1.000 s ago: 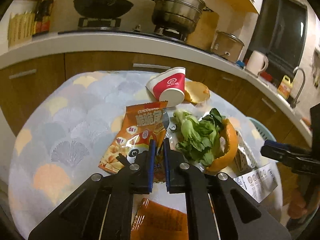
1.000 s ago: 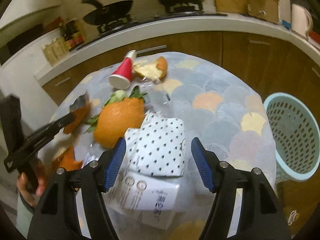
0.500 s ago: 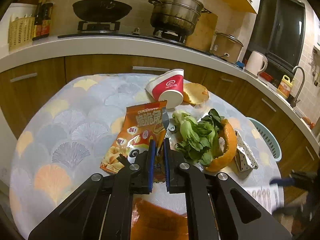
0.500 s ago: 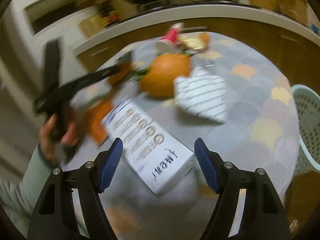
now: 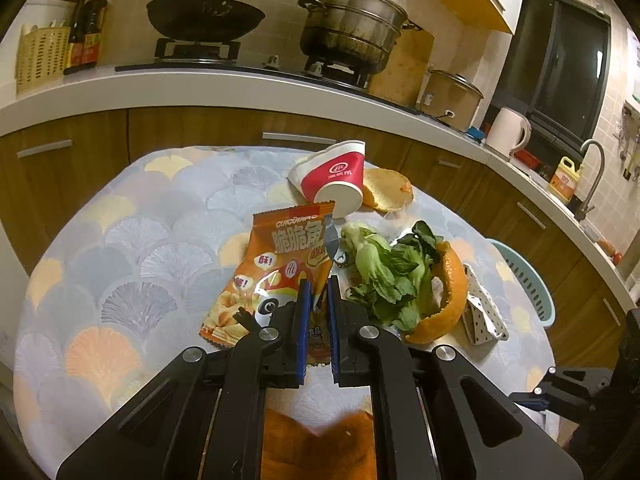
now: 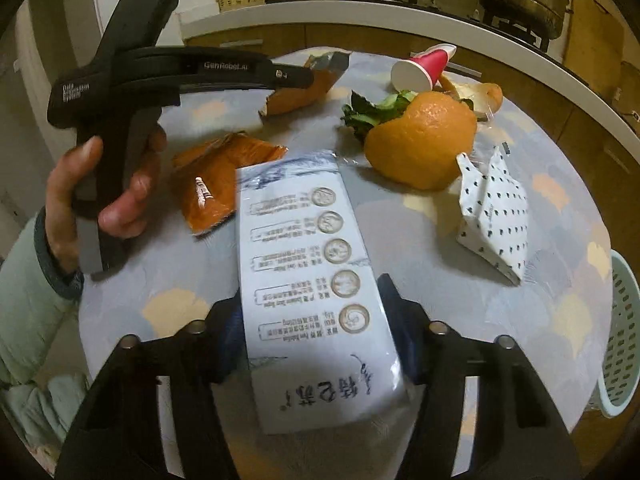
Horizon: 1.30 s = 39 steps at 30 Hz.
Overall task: Collect trash
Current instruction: 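Carry the white box and snack bag to the blue basket and release both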
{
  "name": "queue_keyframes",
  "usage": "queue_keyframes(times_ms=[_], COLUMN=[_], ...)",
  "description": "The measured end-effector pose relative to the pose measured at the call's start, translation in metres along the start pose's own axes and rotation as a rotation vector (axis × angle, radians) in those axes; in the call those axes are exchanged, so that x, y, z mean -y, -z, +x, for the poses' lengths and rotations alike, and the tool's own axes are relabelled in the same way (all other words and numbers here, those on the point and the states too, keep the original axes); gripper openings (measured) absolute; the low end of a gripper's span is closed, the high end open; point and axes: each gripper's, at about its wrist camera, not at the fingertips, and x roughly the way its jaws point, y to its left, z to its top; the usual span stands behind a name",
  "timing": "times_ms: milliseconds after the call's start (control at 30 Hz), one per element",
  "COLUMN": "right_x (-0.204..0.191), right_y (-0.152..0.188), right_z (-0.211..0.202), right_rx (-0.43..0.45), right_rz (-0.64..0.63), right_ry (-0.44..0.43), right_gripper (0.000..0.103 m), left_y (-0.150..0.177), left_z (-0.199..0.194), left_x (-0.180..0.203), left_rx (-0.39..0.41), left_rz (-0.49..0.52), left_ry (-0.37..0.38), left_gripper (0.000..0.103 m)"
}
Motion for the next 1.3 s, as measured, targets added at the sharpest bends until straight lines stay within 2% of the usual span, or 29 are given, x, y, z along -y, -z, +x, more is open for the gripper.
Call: queue_keyframes(times_ms=[233, 400, 600, 933, 1133, 1300], right_x=[-0.003, 0.021, 0.064, 0.147, 0.206, 0.26], right_y=[-0.011, -0.02, -0.019, 0.015, 0.05, 0.083], right_z=[-0.052, -0.081, -0.117, -0.157, -0.169, -0.159], right_rx=[0.169, 0.261, 0.343, 0.37, 0.358, 0.295], right_rz=[-0.007, 0.046, 0.138, 0.279, 0.397, 0.54], right_ry=[0.029, 0.074, 0.163, 0.347, 0.442, 0.513], right_gripper=[0.052, 0.052, 0.052, 0.052, 0.052, 0.052], left_y=[-0.009, -0.028, -0.047, -0.064, -0.06, -0.055], left_z=[-0.024, -0.043, -0.041, -0.001, 0.046, 0.089], left_x=[0.009, 0.027, 0.068, 0.186, 0.261, 0.31], left_rx=[0.052, 0.105, 0.118, 0.082, -0.003, -0.089], left_rz=[0.006, 0.021, 0.078, 0.241, 0.309, 0.331], left_ry=[0.05, 0.095, 0.139, 0.238, 0.31, 0.371], left_gripper=[0.006, 0.005, 0.005, 0.005, 0.005, 0.005])
